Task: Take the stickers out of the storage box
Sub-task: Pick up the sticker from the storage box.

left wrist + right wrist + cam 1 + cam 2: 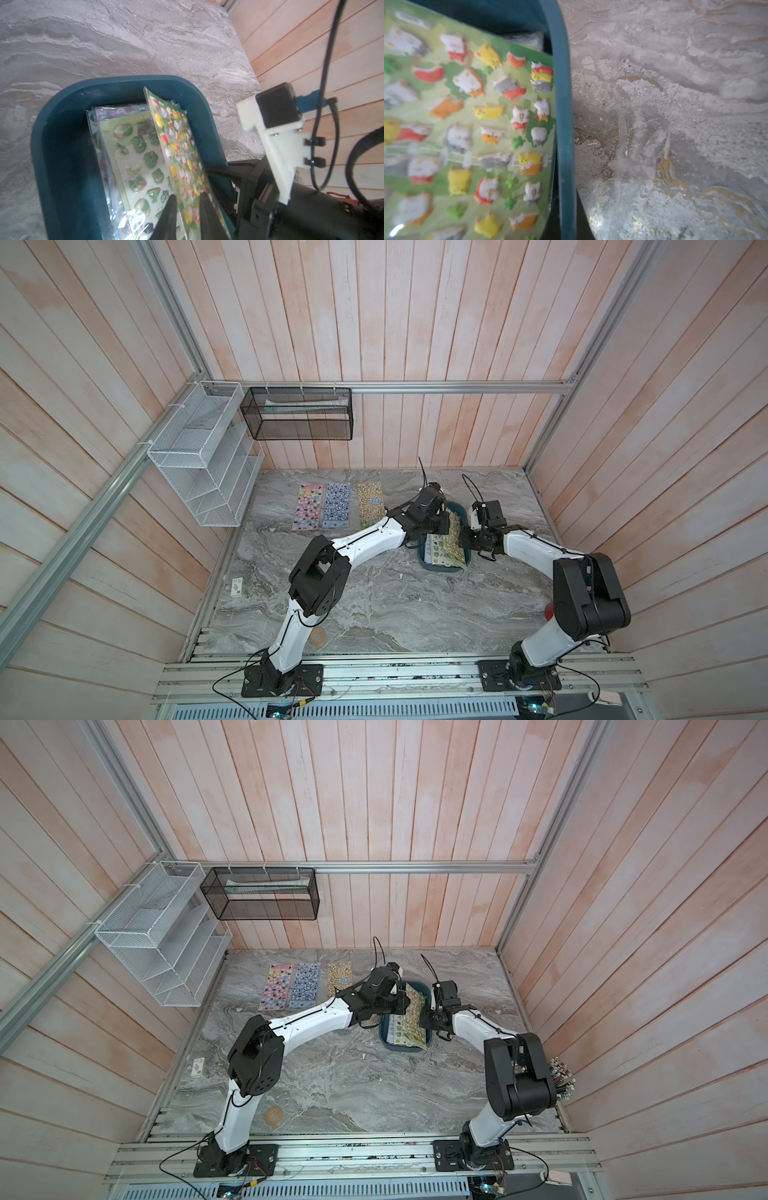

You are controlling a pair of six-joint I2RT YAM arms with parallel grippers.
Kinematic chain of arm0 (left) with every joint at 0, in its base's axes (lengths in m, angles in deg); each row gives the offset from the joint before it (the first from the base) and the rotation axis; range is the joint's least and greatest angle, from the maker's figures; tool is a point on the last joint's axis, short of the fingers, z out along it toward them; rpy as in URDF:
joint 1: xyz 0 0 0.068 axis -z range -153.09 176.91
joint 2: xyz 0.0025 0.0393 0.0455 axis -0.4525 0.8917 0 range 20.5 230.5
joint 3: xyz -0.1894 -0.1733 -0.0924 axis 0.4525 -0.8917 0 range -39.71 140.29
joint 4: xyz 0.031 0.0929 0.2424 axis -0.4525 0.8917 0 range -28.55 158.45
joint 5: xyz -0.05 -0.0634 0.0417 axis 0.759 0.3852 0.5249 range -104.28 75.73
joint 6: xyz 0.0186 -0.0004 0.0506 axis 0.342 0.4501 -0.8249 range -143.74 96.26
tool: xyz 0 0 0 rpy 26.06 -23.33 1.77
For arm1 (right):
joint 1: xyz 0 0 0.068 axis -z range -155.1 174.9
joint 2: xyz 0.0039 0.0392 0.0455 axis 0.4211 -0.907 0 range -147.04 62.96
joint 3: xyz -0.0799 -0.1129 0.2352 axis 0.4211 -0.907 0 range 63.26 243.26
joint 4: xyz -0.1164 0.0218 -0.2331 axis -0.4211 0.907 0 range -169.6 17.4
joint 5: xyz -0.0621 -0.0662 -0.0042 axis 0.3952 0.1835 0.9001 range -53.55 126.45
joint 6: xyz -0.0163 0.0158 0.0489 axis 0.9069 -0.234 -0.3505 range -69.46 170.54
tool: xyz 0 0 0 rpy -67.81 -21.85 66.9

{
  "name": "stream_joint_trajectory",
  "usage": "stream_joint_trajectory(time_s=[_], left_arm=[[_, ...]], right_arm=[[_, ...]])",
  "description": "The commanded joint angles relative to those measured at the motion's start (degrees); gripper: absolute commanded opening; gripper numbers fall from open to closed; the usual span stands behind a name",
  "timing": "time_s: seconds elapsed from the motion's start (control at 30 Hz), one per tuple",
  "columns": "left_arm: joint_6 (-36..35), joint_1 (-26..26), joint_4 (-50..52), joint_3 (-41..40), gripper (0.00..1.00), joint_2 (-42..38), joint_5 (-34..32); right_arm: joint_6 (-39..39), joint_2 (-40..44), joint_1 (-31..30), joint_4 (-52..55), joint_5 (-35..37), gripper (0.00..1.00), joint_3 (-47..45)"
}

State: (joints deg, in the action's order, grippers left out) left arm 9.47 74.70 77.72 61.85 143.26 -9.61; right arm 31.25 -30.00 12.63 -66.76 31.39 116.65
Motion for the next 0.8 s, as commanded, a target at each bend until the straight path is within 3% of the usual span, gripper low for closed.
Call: stream_joint_trajectory(time_s=[0.0,0.33,0.57,0.77], left_arm=[[0.8,-0.2,-1.2,-0.4,0.19,0.0,2.1],[2.3,-0.8,-0.8,-0.5,0.13,1.6,4.0],[2.8,-1.3,0.2,-0.1,0.32,3.1,5.6],[3.4,-1.4,-0.4,0.0,0.30,3.9,6.8]], right_arm=[[-0.2,1.0,-0.1,-1.9,-1.4,0.06,0.5],[-0.1,1.0,-0.1,-1.9,-1.4,0.05,0.6],[-0.1,1.0,-0.1,-2.0,-1.4,0.05,0.6],[-0.1,1.0,-0.1,-1.9,-1.3,0.06,0.6]])
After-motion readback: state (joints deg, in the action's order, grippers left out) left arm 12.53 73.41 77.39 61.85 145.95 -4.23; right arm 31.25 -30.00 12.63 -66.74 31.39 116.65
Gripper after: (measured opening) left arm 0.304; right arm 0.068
